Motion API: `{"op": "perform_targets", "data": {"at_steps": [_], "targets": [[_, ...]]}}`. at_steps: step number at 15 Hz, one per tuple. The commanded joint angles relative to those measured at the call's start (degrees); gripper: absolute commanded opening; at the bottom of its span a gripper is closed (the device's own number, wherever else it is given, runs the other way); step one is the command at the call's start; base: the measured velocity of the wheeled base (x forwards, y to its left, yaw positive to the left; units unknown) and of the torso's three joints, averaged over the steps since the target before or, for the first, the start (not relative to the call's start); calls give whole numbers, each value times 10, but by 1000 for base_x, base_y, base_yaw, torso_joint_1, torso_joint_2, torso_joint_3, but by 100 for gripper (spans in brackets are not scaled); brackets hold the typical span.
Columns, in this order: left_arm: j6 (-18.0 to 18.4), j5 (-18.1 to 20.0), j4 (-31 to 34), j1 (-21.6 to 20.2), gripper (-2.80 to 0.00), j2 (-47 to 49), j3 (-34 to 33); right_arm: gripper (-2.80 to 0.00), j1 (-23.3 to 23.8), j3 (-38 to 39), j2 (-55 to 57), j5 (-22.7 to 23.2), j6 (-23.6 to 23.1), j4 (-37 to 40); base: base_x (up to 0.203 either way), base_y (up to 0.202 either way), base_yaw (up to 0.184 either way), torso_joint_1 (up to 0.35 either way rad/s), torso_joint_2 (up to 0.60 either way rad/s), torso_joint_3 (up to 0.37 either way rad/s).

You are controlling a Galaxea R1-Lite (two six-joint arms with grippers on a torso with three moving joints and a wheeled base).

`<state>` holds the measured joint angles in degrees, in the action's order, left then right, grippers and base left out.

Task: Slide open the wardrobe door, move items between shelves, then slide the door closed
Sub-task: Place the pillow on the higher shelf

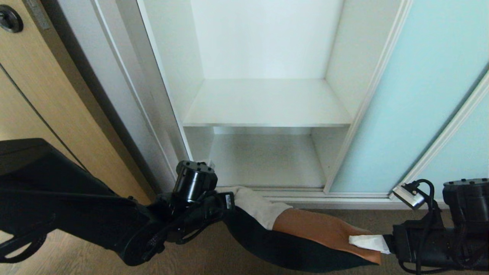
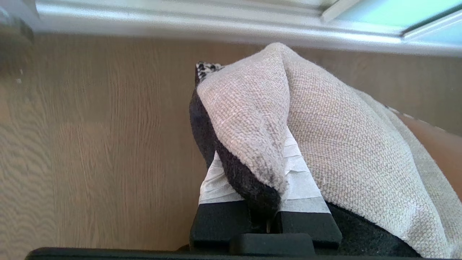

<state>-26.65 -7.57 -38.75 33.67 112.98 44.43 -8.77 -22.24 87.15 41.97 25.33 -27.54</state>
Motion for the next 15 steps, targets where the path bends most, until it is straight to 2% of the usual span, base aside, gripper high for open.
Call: {"op": "perform_targets", "data": {"at_steps": [1, 15], "targets": [[-2, -1, -3, -1, -280, -3, 1, -280, -3, 2, 0, 3, 2, -2, 0, 0, 0, -2, 10, 207], [0, -1, -4, 1, -280, -5, 9, -280, -4, 8, -10, 3, 2, -2, 0, 0, 0, 2, 3, 201]]}}
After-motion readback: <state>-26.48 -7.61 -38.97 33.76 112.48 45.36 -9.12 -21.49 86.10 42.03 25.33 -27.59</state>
